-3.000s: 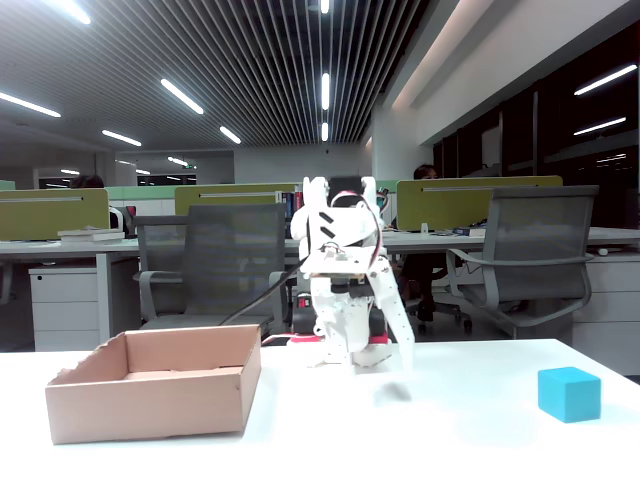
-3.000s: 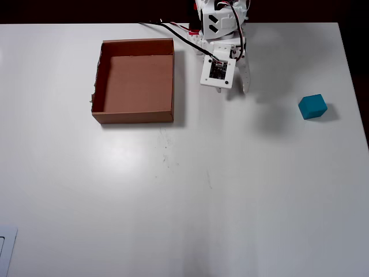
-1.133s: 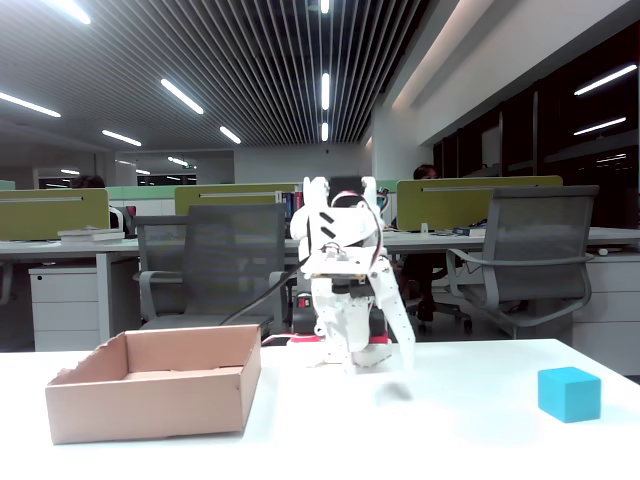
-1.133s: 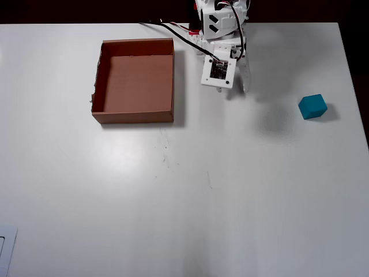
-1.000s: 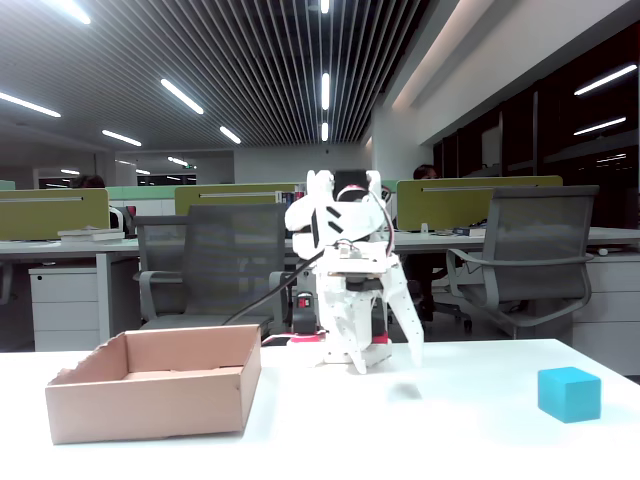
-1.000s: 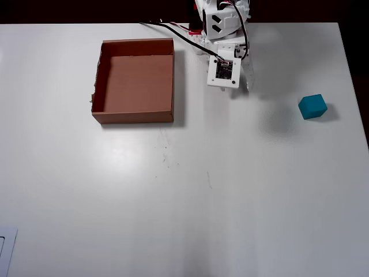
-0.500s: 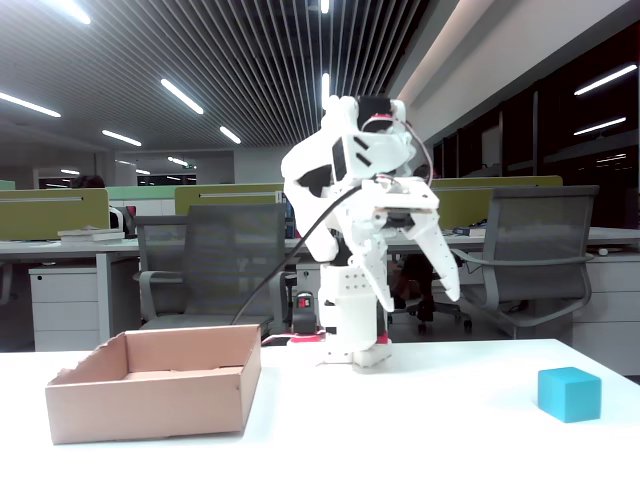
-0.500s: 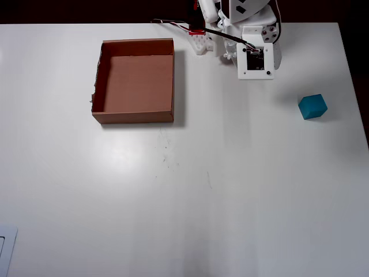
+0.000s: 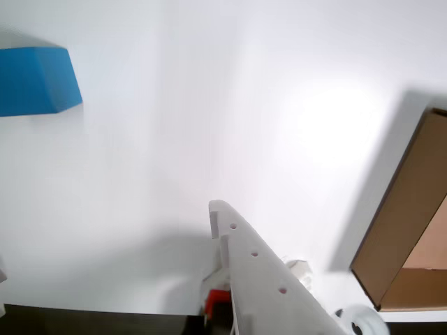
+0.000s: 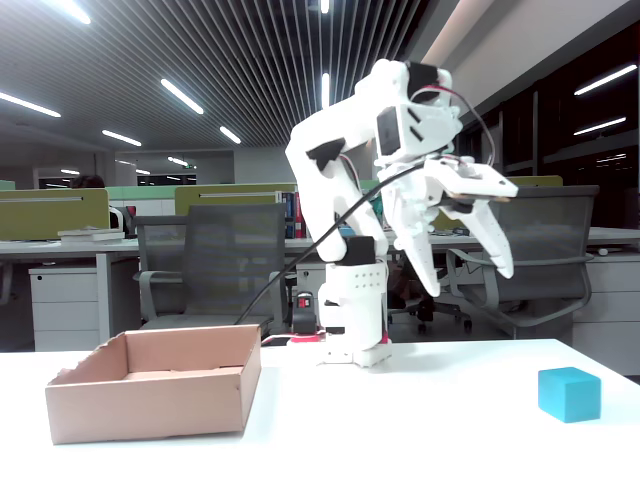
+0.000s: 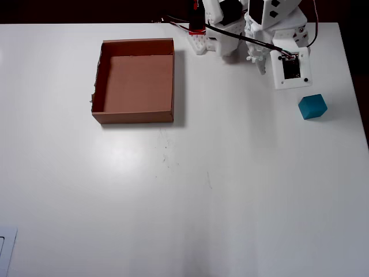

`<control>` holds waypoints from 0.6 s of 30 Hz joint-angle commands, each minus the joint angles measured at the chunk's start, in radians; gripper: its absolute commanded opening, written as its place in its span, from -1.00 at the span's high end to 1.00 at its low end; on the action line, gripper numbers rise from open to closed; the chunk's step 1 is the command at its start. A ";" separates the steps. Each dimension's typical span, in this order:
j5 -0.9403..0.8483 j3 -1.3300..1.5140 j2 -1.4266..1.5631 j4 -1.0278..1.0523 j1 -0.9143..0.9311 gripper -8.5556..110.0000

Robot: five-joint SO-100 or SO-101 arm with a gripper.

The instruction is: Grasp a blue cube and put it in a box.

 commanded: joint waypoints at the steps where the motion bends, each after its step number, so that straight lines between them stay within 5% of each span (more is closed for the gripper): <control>1: 0.020 -0.080 -0.044 -0.037 -0.040 0.18; 18: 0.161 -0.213 -0.439 -0.264 -0.195 0.23</control>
